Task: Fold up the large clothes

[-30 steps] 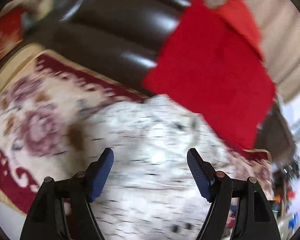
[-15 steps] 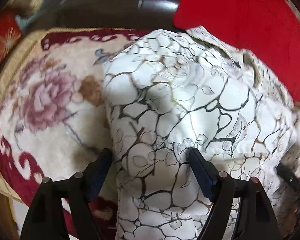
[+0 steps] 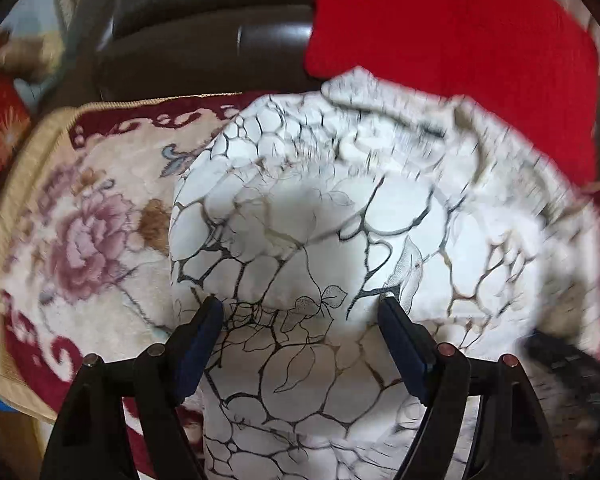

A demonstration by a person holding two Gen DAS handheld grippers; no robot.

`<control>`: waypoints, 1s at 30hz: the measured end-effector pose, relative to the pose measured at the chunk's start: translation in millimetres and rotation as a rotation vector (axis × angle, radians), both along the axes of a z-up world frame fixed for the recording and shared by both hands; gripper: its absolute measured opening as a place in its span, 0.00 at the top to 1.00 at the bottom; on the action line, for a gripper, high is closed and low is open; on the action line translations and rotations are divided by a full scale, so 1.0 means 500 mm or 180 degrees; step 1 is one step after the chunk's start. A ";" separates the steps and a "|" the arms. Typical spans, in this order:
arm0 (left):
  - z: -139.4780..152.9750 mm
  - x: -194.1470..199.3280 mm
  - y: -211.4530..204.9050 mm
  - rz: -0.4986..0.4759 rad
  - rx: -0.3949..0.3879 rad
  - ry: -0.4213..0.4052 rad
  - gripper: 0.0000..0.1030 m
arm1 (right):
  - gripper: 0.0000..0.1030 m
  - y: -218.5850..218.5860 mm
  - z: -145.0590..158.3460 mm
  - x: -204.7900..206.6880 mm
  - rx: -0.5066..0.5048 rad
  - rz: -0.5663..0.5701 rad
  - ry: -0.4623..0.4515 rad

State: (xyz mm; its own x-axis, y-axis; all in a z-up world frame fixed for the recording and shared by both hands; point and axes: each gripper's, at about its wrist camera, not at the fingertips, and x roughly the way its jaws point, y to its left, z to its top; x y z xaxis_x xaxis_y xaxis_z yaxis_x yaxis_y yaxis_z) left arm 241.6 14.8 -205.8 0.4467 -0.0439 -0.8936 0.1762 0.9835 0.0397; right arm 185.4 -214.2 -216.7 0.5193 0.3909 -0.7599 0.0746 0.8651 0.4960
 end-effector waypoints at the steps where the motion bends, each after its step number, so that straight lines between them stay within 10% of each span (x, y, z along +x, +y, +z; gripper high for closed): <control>1: -0.002 -0.006 -0.012 -0.0043 0.0130 -0.0061 0.22 | 0.62 -0.002 0.000 -0.004 0.0034 -0.0014 -0.0045; 7: 0.013 -0.036 -0.048 -0.0220 0.0544 -0.0326 0.22 | 0.62 -0.004 0.063 -0.021 -0.0259 -0.0015 -0.0333; 10: 0.015 -0.041 -0.048 -0.0229 0.0578 -0.0384 0.22 | 0.37 -0.019 0.078 -0.020 -0.0251 -0.0137 -0.0424; 30: 0.082 -0.120 -0.068 -0.0378 0.0637 -0.0855 0.22 | 0.37 -0.004 0.076 -0.046 -0.0486 -0.0086 -0.0413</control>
